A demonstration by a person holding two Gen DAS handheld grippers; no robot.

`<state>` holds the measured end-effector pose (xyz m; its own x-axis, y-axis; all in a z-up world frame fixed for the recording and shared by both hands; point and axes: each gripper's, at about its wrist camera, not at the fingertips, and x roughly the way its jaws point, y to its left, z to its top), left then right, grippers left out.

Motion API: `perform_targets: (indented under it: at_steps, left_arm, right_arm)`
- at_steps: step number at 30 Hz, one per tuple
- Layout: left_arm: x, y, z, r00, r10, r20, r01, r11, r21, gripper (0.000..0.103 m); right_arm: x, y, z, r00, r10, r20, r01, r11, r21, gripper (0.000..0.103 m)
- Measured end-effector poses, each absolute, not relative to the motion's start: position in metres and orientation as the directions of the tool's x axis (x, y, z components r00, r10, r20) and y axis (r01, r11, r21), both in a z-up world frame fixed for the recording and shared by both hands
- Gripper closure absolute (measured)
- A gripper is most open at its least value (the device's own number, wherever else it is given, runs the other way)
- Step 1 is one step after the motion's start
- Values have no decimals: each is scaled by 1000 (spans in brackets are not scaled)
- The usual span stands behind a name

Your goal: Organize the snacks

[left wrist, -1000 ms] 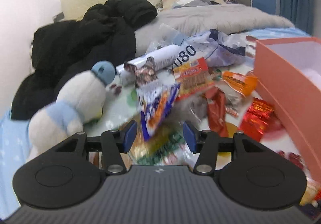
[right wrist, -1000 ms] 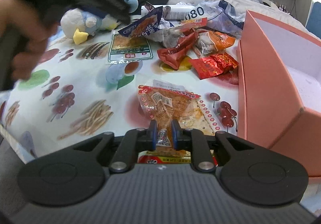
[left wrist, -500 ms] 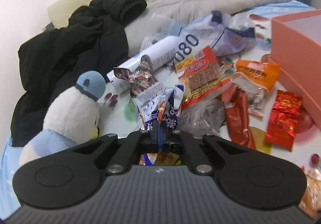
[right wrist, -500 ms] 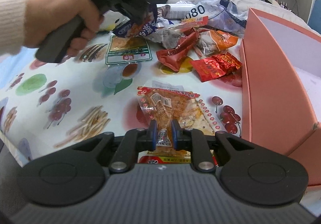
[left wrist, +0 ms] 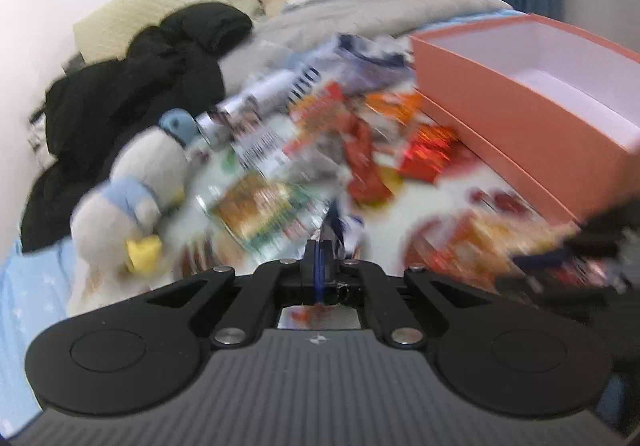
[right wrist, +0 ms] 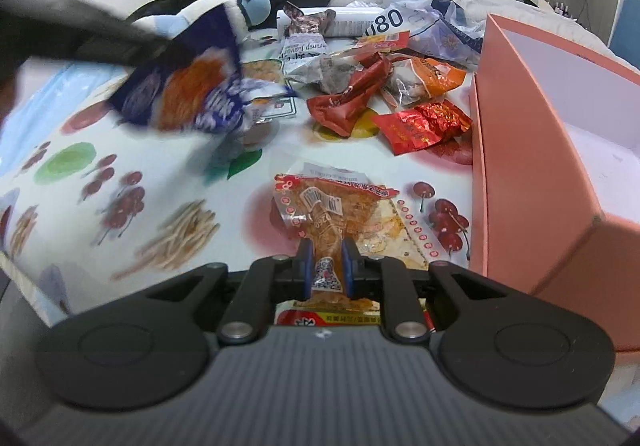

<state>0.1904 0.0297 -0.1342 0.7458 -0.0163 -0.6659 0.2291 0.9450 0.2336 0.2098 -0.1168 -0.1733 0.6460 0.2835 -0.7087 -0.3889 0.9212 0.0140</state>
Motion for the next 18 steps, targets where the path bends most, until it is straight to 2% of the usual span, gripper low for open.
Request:
perform_targets:
  at_steps: [7, 10, 11, 13, 14, 15, 17, 18]
  left_arm:
    - [117, 17, -148, 722, -61, -689, 235, 958, 162, 103]
    - [101, 22, -150, 715, -76, -695, 178, 981, 76, 102]
    - [97, 26, -151, 705, -90, -703, 157, 987, 31, 99]
    - [93, 34, -152, 690, -127, -713, 121, 991, -59, 88]
    - [89, 40, -153, 684, -156, -713, 100, 988, -120, 65]
    - [86, 46, -154, 675, -191, -713, 81, 979, -186, 38]
    - [78, 57, -152, 696, -227, -681, 39, 959, -280, 28]
    - [74, 63, -150, 709, -245, -661, 27, 946, -322, 26]
  right_arm:
    - [192, -124, -173, 637, 289, -715, -401, 916, 13, 85]
    - [186, -127, -173, 631, 296, -717, -401, 916, 25, 83]
    - [184, -128, -173, 629, 302, -716, -405, 914, 30, 80]
    - [182, -131, -173, 618, 327, -715, -414, 908, 58, 73]
    - [181, -133, -173, 611, 339, -716, -413, 907, 77, 63]
    - [180, -135, -173, 605, 350, -715, -413, 906, 93, 49]
    - [177, -141, -173, 605, 376, -702, -416, 901, 124, 34]
    - [176, -144, -172, 611, 388, -690, -420, 898, 134, 34]
